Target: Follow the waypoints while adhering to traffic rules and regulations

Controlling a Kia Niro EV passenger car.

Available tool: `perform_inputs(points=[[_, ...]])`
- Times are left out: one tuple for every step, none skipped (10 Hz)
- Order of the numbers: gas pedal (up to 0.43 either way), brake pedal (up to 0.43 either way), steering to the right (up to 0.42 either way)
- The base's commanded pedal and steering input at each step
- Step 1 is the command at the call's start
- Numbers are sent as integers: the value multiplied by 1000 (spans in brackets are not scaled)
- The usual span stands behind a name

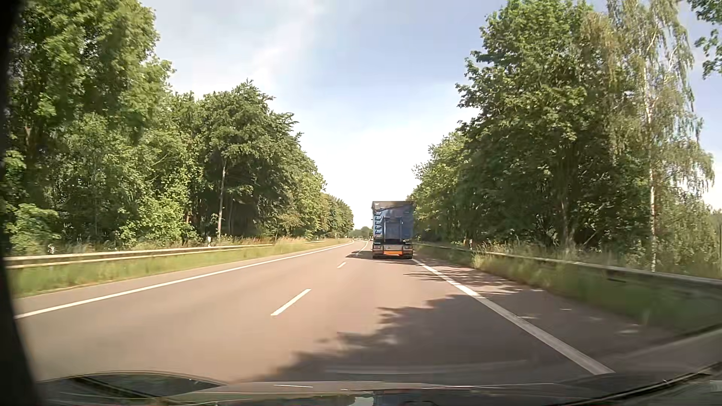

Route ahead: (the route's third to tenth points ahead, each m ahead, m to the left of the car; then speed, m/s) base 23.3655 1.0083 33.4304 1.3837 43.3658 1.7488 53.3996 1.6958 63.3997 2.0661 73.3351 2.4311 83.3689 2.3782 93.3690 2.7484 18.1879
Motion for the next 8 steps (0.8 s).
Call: perform_inputs(points=[[189,0,0],[189,0,-1],[189,0,-1],[189,0,-1],[189,0,-1],[189,0,-1],[189,0,-1],[189,0,-1]])
